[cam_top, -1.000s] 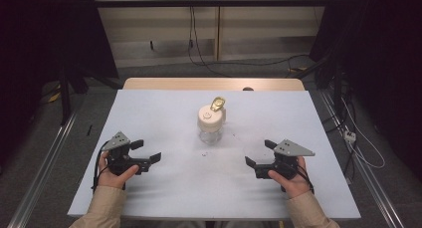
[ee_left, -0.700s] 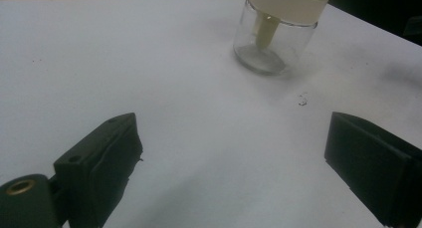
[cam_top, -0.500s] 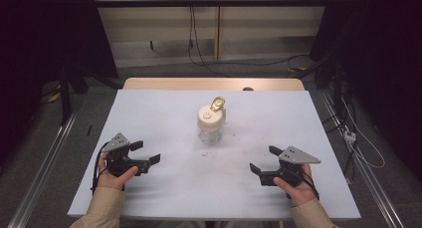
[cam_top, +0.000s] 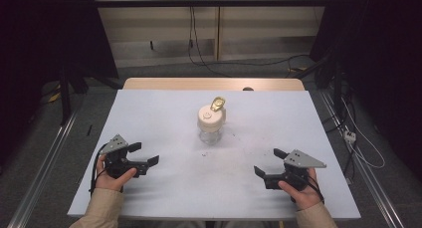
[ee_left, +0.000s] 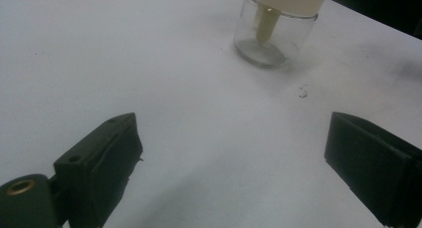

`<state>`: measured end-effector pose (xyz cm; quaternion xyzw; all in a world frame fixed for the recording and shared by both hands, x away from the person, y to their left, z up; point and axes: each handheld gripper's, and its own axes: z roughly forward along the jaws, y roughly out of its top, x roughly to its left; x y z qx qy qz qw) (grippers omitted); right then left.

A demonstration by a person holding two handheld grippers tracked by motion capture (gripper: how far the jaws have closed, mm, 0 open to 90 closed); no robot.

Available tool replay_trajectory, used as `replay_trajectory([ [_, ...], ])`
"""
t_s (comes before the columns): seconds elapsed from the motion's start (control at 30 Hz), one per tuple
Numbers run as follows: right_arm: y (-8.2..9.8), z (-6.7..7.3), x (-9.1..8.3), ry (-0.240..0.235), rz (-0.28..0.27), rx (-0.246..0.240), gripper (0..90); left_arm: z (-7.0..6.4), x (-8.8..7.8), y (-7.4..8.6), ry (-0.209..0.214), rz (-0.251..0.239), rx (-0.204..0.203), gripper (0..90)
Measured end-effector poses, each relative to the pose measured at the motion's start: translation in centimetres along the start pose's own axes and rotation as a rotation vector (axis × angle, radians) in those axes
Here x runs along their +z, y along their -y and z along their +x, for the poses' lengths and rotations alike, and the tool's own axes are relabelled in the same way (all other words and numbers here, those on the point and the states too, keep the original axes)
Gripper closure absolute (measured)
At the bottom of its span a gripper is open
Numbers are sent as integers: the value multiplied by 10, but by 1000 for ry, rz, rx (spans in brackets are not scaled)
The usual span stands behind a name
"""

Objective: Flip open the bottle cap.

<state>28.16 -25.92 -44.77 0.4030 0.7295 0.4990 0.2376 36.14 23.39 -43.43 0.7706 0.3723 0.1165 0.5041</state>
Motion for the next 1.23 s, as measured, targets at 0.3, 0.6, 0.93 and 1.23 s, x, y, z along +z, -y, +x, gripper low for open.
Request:
replay_trajectory([
  [0.3, 4, -3, -6, 10, -1, 8, 61, 1, -3, 2, -3, 0, 1, 70],
  [0.6, 7, -6, -10, 16, 2, 9, 62, 2, -8, 4, -7, 0, -2, 71],
  [0.93, 8, -7, -11, 17, 8, 8, 63, 4, -10, 7, -15, 4, 1, 71],
  [1.23, 8, -7, -9, 21, 14, 4, 61, 4, -7, 7, -25, 13, 10, 70],
])
